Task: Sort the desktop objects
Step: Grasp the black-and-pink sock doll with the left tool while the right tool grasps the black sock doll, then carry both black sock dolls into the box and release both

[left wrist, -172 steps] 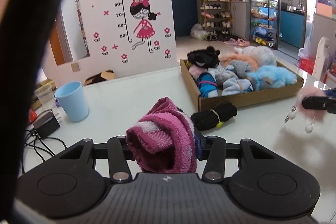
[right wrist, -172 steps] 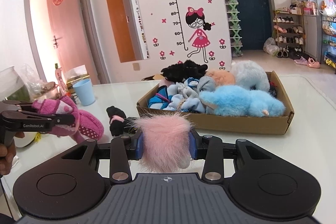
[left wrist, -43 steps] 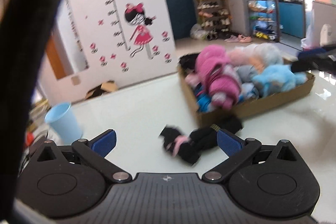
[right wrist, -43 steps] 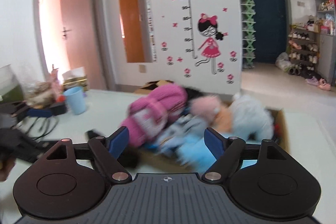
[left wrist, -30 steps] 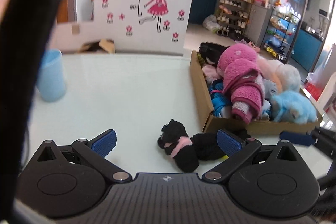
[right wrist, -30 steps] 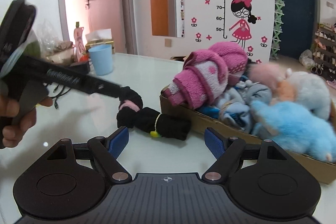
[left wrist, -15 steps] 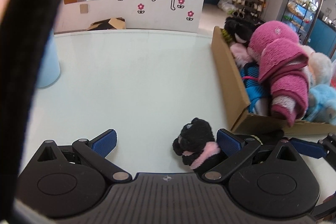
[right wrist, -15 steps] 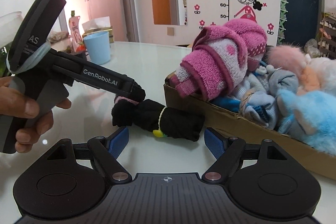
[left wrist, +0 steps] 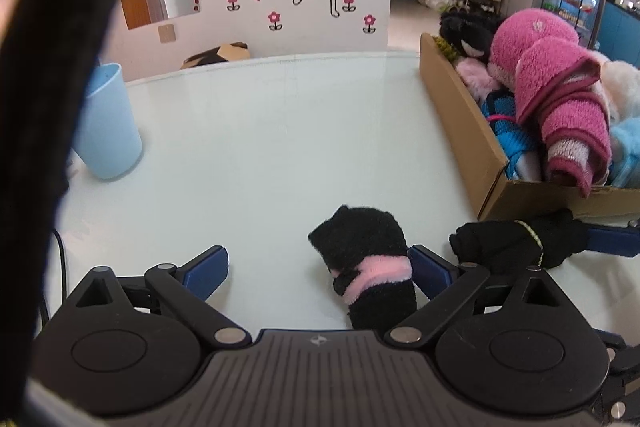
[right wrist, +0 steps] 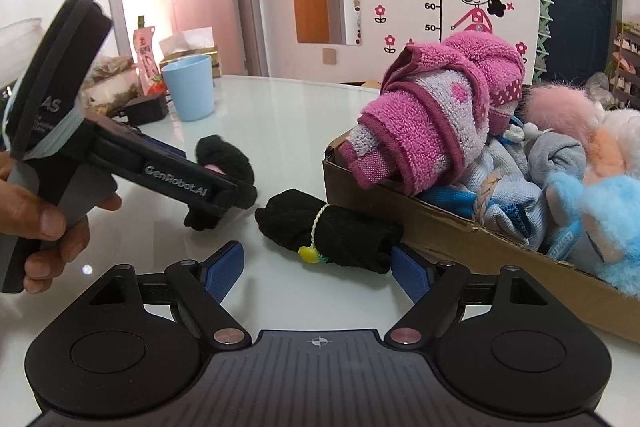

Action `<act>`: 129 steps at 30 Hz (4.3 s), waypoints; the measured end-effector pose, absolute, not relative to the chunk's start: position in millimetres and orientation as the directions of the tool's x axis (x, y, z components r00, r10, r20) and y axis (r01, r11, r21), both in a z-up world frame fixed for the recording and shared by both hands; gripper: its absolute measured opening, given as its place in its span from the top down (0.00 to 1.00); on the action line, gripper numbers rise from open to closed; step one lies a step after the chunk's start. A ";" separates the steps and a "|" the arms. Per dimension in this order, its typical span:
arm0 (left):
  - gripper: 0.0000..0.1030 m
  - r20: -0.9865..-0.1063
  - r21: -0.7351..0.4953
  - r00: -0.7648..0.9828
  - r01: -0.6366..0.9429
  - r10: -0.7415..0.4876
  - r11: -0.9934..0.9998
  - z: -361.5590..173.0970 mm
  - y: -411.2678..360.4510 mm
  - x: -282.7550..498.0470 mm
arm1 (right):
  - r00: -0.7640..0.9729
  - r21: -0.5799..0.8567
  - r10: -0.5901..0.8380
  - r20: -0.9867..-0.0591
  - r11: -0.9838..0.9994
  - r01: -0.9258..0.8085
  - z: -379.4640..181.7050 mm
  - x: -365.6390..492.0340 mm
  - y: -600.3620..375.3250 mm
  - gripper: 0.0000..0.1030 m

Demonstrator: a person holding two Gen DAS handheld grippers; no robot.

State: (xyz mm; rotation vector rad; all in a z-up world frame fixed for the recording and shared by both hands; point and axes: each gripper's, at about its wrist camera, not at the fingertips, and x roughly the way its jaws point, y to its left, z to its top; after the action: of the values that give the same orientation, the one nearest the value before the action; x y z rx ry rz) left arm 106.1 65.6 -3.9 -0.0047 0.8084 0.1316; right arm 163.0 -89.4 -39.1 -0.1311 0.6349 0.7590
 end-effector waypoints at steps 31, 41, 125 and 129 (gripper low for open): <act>0.11 -0.712 0.022 0.695 -0.124 0.102 0.992 -13.9 79.5 118.6 | 0.665 0.055 0.410 -0.624 0.872 -0.487 -48.8 170.3 -52.5 0.30; 0.67 -0.689 -0.020 0.724 -0.066 0.034 0.998 -7.6 58.0 94.1 | 0.650 0.106 0.491 -0.580 0.837 -0.537 -40.6 140.0 -109.9 0.45; 0.67 -0.626 0.103 0.776 0.186 -0.081 0.977 57.7 -124.7 195.6 | 0.756 0.150 0.468 -0.459 0.879 -0.453 65.4 229.4 -290.6 0.43; 0.67 -0.647 0.098 0.759 0.174 -0.070 0.980 47.0 -120.7 201.6 | 0.739 0.145 0.463 -0.489 0.879 -0.455 53.6 240.7 -282.4 0.43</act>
State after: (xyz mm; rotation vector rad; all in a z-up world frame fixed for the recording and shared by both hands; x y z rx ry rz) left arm 201.6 -120.7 47.0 0.1564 0.6966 -0.1338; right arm 240.7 -282.4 53.6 0.0165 0.5410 0.5034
